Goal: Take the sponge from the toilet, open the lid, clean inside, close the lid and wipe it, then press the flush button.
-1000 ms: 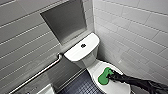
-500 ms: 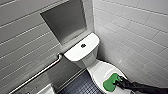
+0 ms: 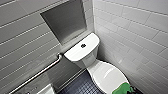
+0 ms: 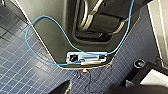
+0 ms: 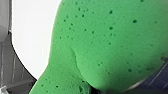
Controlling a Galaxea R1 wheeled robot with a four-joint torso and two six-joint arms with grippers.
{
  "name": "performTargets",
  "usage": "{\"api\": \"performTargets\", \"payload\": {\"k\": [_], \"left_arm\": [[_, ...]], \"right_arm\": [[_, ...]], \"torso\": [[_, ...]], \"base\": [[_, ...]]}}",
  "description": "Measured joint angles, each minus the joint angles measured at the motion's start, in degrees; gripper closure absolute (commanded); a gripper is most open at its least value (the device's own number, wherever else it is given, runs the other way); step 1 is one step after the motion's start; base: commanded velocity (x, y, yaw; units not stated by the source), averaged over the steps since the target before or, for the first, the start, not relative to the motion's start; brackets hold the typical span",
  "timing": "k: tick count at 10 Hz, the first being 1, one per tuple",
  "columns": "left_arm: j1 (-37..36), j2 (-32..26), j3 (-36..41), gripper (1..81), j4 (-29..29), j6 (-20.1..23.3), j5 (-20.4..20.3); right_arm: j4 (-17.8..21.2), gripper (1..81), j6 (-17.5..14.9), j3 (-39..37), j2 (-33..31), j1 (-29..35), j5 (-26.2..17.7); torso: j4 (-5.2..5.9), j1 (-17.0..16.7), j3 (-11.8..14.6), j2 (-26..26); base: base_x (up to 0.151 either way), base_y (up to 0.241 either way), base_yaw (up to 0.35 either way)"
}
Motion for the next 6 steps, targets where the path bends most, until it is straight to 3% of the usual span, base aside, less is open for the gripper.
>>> {"api": "performTargets", "payload": {"k": [4,6], "left_arm": [[0.0,0.0,0.0,1.0,0.2,0.0,-0.4],[0.0,0.0,0.0,1.0,0.4,0.0,-0.9]], "right_arm": [[0.0,81.1,0.1,6.8,-7.5,-7.5,2.0],[0.3,81.1,0.1,11.9,-8.8,-6.7,1.5]], "torso": [[0.00,0.0,0.0,0.0],[0.00,0.0,0.0,0.0]], "base": [[0.000,0.000,0.000],[0.000,0.000,0.000]]}}
